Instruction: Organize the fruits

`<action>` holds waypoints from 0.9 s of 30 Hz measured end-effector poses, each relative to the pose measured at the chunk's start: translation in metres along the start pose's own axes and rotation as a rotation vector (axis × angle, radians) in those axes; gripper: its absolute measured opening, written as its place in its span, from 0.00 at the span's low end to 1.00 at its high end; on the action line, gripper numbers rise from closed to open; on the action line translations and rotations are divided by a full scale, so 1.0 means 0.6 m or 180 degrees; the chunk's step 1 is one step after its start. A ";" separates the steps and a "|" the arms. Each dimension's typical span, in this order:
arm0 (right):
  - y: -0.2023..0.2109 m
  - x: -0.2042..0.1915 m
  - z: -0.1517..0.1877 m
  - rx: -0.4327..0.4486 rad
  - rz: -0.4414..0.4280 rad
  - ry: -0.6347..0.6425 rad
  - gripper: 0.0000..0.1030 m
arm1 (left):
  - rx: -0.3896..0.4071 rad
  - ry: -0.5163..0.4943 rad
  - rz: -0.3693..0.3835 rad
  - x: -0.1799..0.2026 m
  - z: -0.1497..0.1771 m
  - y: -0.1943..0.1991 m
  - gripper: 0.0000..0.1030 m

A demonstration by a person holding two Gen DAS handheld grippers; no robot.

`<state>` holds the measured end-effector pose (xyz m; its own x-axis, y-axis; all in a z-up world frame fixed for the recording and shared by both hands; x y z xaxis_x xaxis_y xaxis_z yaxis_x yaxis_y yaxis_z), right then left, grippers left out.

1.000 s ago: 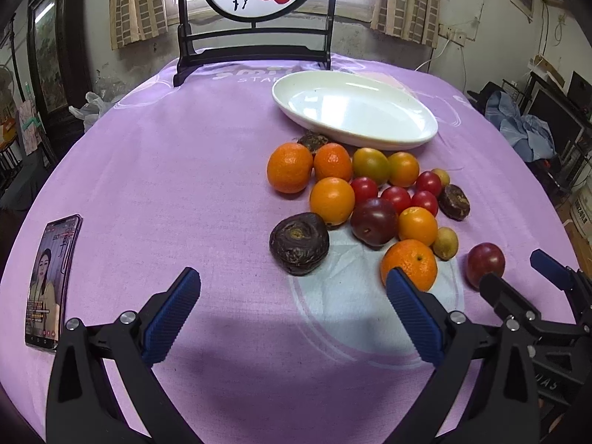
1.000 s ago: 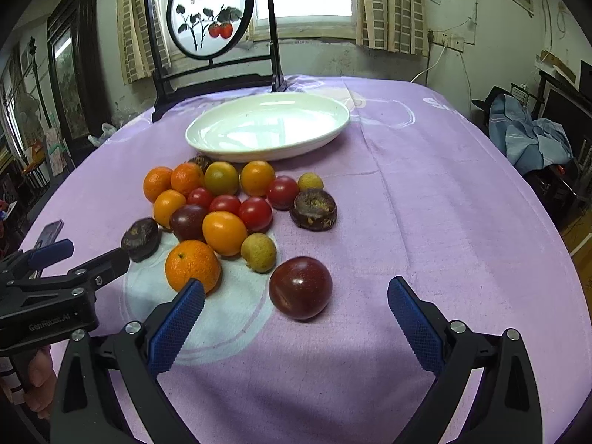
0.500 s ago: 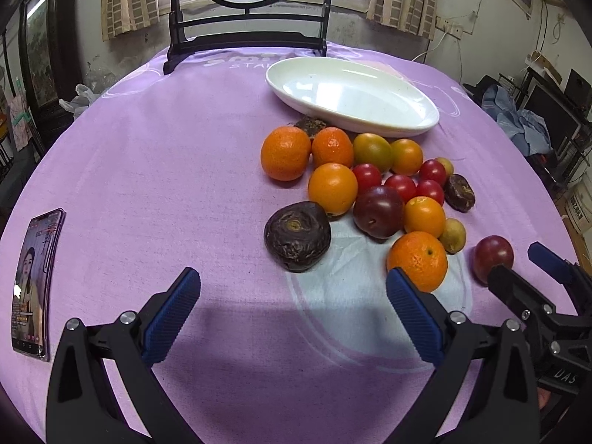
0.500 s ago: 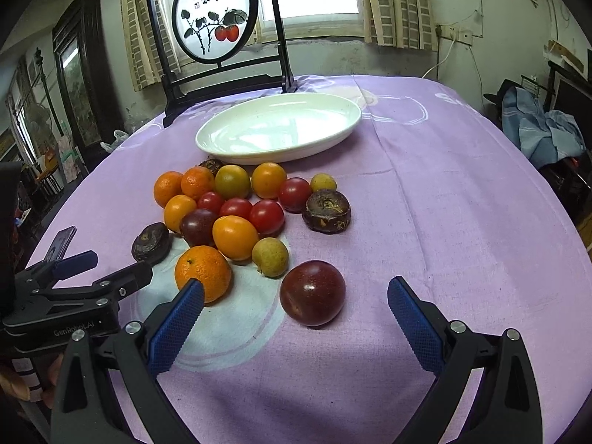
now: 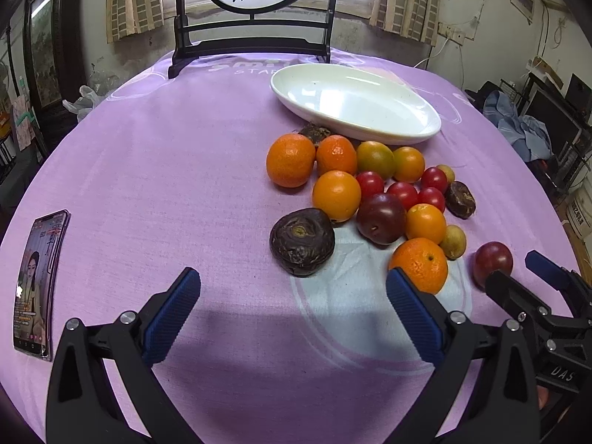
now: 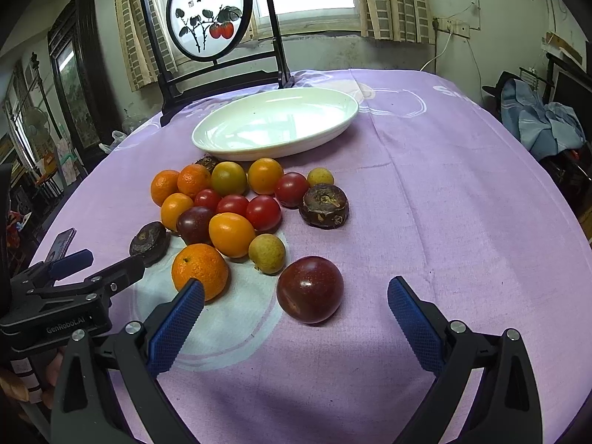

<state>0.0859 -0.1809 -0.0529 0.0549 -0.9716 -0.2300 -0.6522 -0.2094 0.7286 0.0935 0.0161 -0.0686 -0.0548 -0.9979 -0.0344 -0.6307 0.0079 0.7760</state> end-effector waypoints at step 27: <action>0.008 0.009 0.002 -0.0085 -0.0338 -0.0267 0.97 | -0.0351 -0.0498 -0.0240 -0.003 -0.004 -0.052 0.75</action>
<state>0.0823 -0.1871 -0.0516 0.0584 -0.9315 -0.3591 -0.6258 -0.3144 0.7139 0.1151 0.0176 -0.0912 -0.1357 -0.9732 -0.1858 -0.5495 -0.0821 0.8314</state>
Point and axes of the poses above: each gripper's, at about its wrist camera, not at the fingertips, and y roughly against the way its jaws point, x to its right, z to its underside, the point moved 5 cm from there along -y, roughly the way its jaws point, and after that the axes turned 9 degrees about -y, right-handed, at the moved point
